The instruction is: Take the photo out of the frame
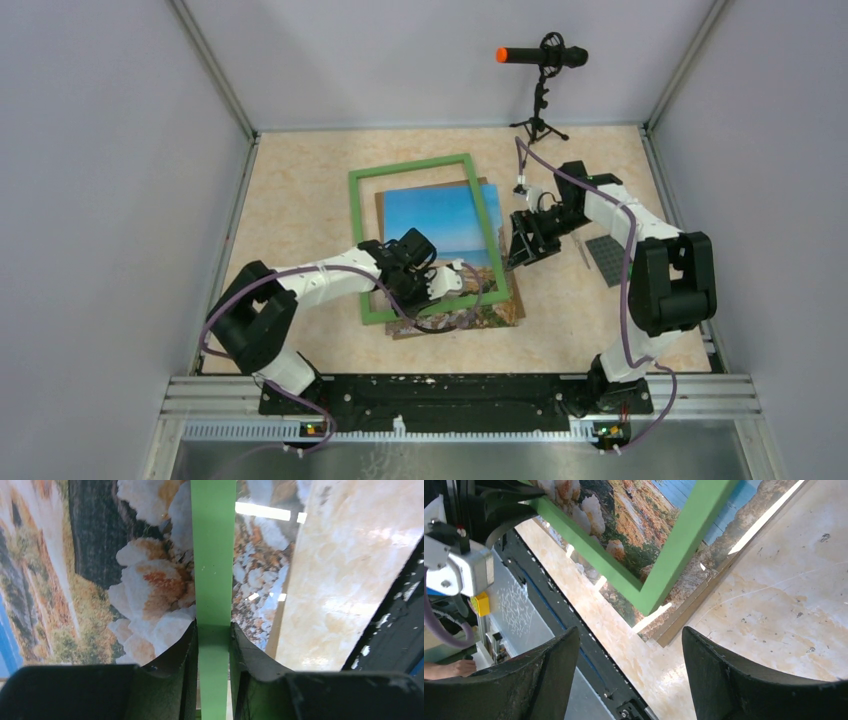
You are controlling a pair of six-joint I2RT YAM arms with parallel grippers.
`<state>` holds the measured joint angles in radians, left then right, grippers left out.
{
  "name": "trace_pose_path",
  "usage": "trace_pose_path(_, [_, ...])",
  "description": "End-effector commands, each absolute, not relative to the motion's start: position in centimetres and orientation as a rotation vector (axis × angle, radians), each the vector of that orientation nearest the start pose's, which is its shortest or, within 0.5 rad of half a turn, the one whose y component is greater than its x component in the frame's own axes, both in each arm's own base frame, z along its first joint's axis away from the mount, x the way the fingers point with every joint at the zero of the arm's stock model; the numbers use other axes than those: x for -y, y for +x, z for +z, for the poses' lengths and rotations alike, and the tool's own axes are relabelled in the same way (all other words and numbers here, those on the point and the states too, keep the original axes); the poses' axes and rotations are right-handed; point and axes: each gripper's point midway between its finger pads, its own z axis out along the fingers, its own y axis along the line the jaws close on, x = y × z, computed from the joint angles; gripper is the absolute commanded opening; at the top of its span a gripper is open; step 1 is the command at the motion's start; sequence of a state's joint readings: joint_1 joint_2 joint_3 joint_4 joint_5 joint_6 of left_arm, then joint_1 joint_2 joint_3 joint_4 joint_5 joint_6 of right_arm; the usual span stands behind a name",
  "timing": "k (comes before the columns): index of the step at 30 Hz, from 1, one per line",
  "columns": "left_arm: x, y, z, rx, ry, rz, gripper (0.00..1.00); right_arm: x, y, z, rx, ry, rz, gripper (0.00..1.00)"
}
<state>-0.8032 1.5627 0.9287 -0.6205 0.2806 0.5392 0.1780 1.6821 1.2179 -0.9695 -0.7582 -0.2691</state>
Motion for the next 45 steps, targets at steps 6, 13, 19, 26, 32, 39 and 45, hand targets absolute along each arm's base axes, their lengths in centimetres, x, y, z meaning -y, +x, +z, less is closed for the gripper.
trace_pose_path(6, [20.9, 19.9, 2.5, -2.149, 1.828, -0.314, 0.0, -16.0, 26.3, 11.8, -2.618, -0.713, 1.096, 0.74])
trace_pose_path(13, [22.7, 21.2, 6.1, -1.947, 1.808, -0.326, 0.0, -16.0, 26.0, 11.1, -2.625, -0.707, 1.102, 0.74])
trace_pose_path(19, [24.3, 21.2, 7.4, -1.804, 1.878, -0.313, 0.0, -16.1, 26.3, 10.6, -2.633, -0.669, 1.123, 0.74])
trace_pose_path(26, [25.5, 20.4, 6.1, -1.831, 1.906, -0.343, 0.0, -15.9, 26.5, 10.1, -2.643, -0.64, 1.13, 0.74])
trace_pose_path(32, [25.8, 20.0, 5.3, -1.871, 1.906, -0.362, 0.39, -15.6, 26.3, 9.6, -2.657, -0.636, 1.118, 0.73])
trace_pose_path(39, [27.9, 19.6, 6.2, -1.859, 1.866, -0.42, 0.87, -15.2, 26.4, 8.4, -2.67, -0.609, 1.121, 0.73])
trace_pose_path(45, [30.9, 18.9, 5.9, -1.806, 1.865, -0.397, 0.92, -13.9, 27.0, 7.2, -2.685, -0.496, 1.143, 0.72])
